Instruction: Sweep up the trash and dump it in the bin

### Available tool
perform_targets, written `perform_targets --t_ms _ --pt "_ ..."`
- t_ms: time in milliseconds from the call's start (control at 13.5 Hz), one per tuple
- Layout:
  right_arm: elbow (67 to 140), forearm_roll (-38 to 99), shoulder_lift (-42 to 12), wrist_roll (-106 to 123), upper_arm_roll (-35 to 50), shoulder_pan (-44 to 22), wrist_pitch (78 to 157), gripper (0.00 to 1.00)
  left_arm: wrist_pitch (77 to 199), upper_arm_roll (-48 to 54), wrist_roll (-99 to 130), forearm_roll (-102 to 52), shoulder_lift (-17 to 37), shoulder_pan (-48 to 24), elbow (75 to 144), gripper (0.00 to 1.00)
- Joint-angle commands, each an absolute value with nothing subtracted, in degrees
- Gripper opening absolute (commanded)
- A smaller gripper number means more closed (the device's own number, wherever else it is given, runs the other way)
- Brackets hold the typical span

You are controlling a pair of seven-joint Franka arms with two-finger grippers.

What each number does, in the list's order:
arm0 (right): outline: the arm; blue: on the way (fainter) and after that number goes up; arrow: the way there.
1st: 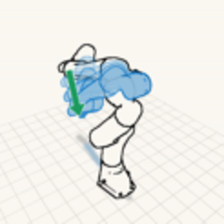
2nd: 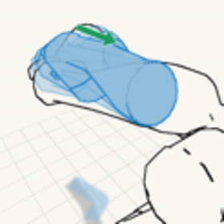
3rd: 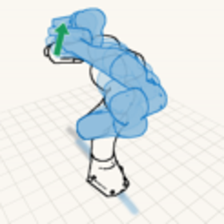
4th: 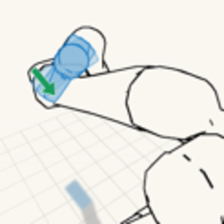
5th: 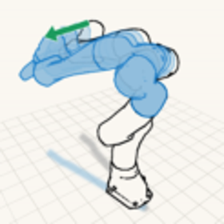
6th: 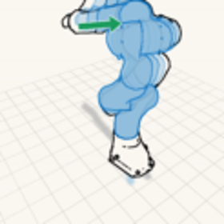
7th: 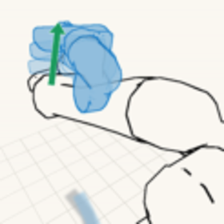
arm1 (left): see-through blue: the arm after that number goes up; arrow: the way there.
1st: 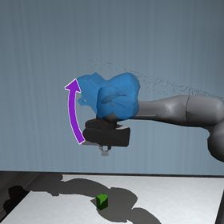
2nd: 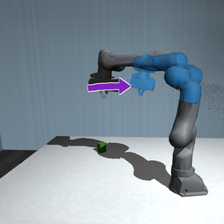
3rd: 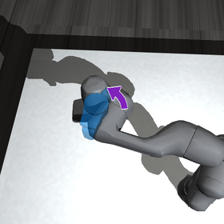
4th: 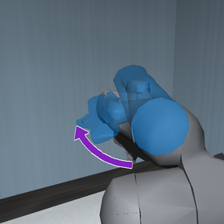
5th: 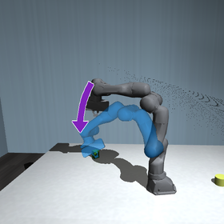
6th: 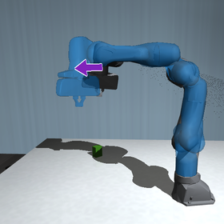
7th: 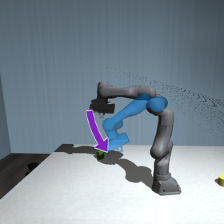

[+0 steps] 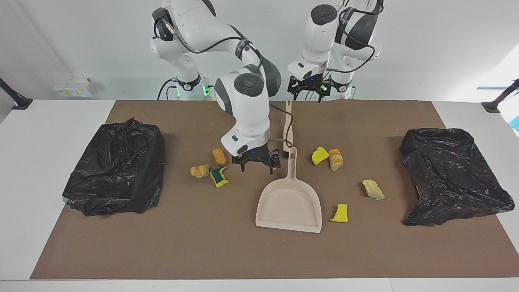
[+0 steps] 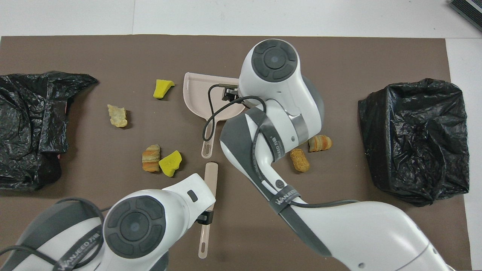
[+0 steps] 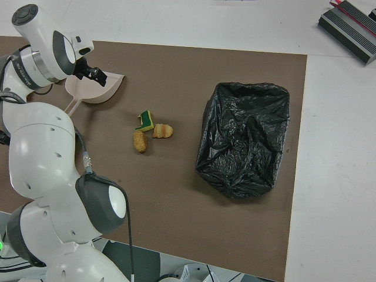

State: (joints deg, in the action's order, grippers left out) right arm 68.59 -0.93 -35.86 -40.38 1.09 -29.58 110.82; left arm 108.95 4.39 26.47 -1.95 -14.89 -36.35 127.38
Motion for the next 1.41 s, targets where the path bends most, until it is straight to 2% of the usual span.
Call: perform_targets --t_ms 0,222,518,739,813,887,961,1109,1183,1331 --pt "63.81 -1.41 -40.43 -42.36 1.31 -31.9 112.84 1.0 117.3 3.34 29.51 -2.37 -16.97 -41.28 135.95 1.0" --pt "64.25 -0.62 -40.61 -42.63 1.41 -34.8 112.85 1.0 126.98 3.34 32.34 -2.46 -16.43 -44.91 143.68 1.0" --pt "66.79 2.1 -39.46 -42.63 2.02 -35.68 112.85 1.0 133.67 3.25 34.72 -2.46 -11.26 -48.34 145.46 1.0" --pt "68.29 1.5 -40.16 -43.68 2.02 -37.79 114.25 1.0 133.33 3.25 34.8 -2.46 -10.9 -48.25 145.46 1.0" --pt "69.16 1.15 -40.08 -43.68 2.02 -37.79 114.87 1.0 133.33 3.25 35.15 -2.46 -10.72 -48.25 145.37 0.93" --pt "71.17 0.79 -39.9 -43.25 2.02 -38.14 114.96 1.0 133.33 3.25 35.68 -2.46 -10.46 -48.16 145.37 0.8" --pt "73.8 0.44 -39.03 -43.24 2.02 -38.23 114.87 1.0 133.33 3.25 35.68 -2.46 -10.46 -47.73 145.28 0.62" --pt "78.12 -0.08 -36.74 -43.07 1.93 -38.32 115.13 1.0 133.24 3.16 35.6 -2.55 -9.76 -47.46 144.76 0.15" --pt "78.22 -0.7 -36.74 -42.98 2.02 -38.23 115.22 1.0 133.16 3.16 35.33 -2.55 -9.67 -47.11 144.76 0.0" --pt "78.22 -0.79 -36.91 -43.15 1.93 -38.15 117.5 0.71 132.8 3.08 33.58 -2.55 -9.58 -46.41 144.58 0.0"
